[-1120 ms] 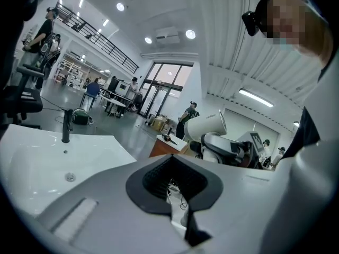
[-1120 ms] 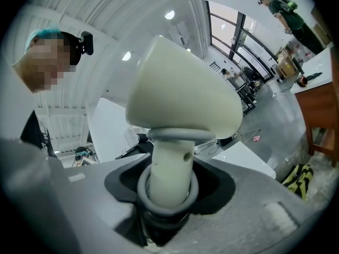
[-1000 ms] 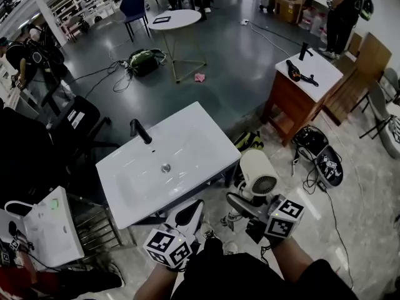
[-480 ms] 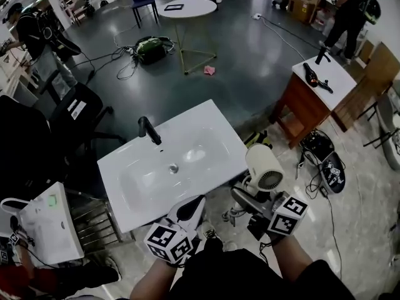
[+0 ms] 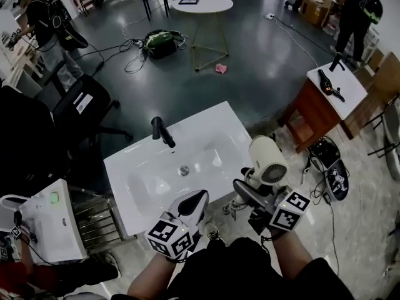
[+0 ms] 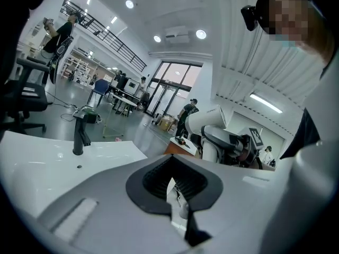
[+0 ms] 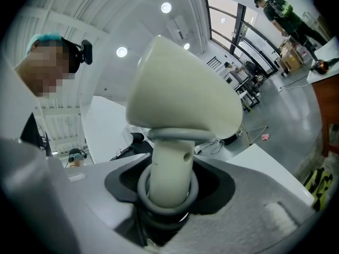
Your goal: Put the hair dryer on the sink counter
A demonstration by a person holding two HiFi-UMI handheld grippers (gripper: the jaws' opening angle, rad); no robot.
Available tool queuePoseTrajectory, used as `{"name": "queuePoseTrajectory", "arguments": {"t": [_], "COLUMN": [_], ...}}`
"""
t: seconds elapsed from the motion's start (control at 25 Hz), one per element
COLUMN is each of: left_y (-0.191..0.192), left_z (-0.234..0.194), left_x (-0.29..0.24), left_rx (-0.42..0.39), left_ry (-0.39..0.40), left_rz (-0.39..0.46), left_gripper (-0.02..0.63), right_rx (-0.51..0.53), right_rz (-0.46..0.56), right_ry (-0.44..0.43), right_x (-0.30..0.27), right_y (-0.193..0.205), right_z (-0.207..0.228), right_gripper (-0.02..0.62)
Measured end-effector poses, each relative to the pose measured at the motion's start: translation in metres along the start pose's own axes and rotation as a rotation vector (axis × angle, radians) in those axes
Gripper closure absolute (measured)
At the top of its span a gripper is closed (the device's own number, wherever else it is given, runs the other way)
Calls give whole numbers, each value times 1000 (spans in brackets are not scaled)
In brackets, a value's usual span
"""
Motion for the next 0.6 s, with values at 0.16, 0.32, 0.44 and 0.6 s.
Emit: {"name": "queuePoseTrajectory", "arguments": {"t": [0.16, 0.32, 0.44, 0.6], "left_y": [-9, -14, -17, -20], "left_z": [-9, -16, -19, -20], "left_x": [6, 10, 11, 10], "left_rx": [1, 11, 15, 18], "left_ry": [-5, -19, -36, -67], "left_rz": [15, 40, 58, 88], "left_gripper": [603, 603, 603, 603], "right_rx": [19, 48, 67, 99], "right_rz": [-12, -25, -32, -45], "right_ry": [-20, -52, -73, -98], "right_x": [-18, -35, -45, -55], "right_y": [-5, -14, -20, -31], "right_z": [-2, -3, 0, 13], "right_gripper": [380, 380, 382, 382]}}
Point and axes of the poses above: the fingertips, and each gripper's own axes: x backward along the fingers, z to its right, y out of its underside, the point moved 7 cm from there along x, backward along the fingers, and after that the axes turned 14 degrees about x, right-handed, at the moved point
